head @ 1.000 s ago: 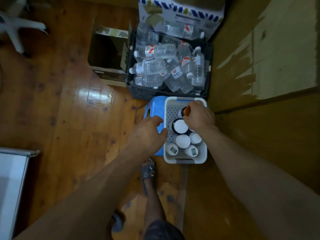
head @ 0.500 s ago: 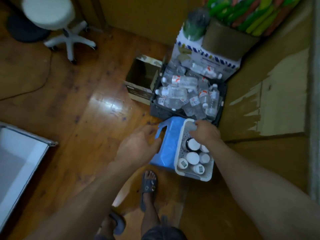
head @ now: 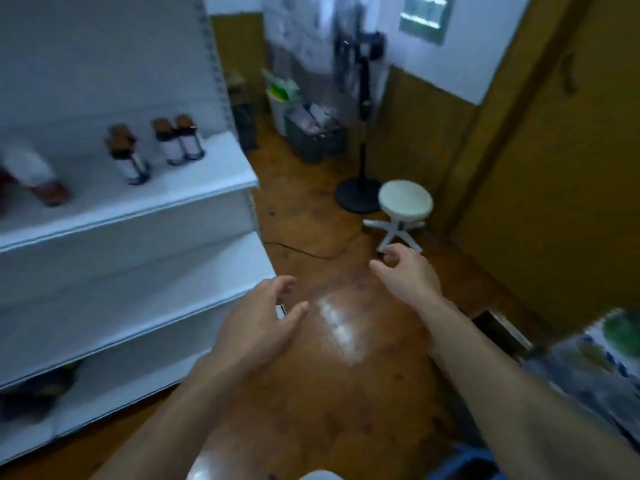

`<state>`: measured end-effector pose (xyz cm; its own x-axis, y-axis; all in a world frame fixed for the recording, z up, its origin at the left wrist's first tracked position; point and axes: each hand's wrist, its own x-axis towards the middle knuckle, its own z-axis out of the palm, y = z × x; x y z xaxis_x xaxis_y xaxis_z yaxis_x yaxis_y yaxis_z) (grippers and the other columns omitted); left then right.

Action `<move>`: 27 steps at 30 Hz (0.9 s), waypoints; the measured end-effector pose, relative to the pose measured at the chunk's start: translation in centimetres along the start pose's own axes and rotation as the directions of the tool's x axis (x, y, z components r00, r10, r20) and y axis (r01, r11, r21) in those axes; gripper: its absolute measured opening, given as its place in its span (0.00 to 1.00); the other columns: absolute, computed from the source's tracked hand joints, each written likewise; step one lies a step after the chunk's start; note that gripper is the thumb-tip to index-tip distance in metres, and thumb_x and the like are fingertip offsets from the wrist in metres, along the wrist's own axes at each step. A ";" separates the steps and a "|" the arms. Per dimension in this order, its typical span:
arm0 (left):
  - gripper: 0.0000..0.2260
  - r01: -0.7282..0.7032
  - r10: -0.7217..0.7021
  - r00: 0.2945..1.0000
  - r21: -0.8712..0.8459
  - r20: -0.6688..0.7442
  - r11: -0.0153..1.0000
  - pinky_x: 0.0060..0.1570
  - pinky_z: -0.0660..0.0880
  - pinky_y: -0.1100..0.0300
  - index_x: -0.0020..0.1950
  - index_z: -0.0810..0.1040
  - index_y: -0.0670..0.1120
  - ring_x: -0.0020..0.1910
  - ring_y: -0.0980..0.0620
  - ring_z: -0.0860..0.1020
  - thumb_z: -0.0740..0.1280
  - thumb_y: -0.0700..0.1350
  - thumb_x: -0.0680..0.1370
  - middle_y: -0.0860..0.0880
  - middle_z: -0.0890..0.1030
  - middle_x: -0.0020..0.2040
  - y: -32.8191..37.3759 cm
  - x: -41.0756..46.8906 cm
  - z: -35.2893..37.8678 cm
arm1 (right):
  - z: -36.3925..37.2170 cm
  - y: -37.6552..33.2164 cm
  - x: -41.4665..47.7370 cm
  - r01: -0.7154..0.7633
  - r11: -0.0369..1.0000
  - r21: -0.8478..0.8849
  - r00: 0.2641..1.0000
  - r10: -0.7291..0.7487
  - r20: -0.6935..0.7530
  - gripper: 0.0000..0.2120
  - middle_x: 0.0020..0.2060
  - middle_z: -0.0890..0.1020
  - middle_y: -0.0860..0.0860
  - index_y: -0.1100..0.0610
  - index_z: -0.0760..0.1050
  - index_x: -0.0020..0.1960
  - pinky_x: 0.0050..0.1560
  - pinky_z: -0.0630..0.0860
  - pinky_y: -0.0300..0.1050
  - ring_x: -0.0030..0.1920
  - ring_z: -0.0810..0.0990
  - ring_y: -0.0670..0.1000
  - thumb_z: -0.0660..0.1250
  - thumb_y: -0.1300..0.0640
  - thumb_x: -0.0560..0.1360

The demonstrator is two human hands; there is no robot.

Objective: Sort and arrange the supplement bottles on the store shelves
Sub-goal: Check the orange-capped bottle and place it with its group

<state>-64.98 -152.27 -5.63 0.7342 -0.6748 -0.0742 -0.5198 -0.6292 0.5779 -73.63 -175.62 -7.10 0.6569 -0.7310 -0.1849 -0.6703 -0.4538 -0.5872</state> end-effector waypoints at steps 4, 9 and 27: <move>0.22 0.088 -0.083 0.987 0.027 -0.141 0.996 0.54 0.72 0.59 0.71 0.68 0.57 0.57 0.59 0.74 0.64 0.60 0.78 0.59 0.74 0.64 -6.6 -0.6 -8.1 | 2.7 -12.9 1.4 0.215 0.976 0.018 0.976 -0.214 -0.043 0.23 0.63 0.78 0.46 0.48 0.71 0.68 0.61 0.74 0.50 0.62 0.76 0.51 0.65 0.42 0.76; 0.23 0.146 -0.147 0.959 -0.024 -0.244 0.989 0.55 0.72 0.59 0.71 0.68 0.55 0.60 0.58 0.74 0.64 0.60 0.78 0.57 0.75 0.65 -12.7 0.5 -14.1 | 7.5 -23.4 2.5 0.343 0.936 0.076 0.939 -0.343 -0.012 0.21 0.63 0.78 0.46 0.48 0.73 0.67 0.59 0.71 0.46 0.62 0.75 0.51 0.67 0.43 0.76; 0.21 0.323 -0.390 0.842 -0.230 -0.373 0.918 0.52 0.67 0.66 0.70 0.69 0.55 0.56 0.62 0.72 0.65 0.59 0.78 0.60 0.74 0.63 -21.3 17.5 -19.9 | 17.5 -41.3 23.2 0.478 0.871 0.118 0.875 -0.484 0.030 0.25 0.66 0.73 0.57 0.55 0.69 0.70 0.57 0.72 0.50 0.66 0.71 0.59 0.68 0.57 0.73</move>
<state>-32.35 -143.06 -3.02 0.9838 -0.1786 0.0157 -0.1394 -0.7066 0.6937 -24.64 -164.93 -0.91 0.9094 -0.4041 0.0985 -0.2289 -0.6839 -0.6927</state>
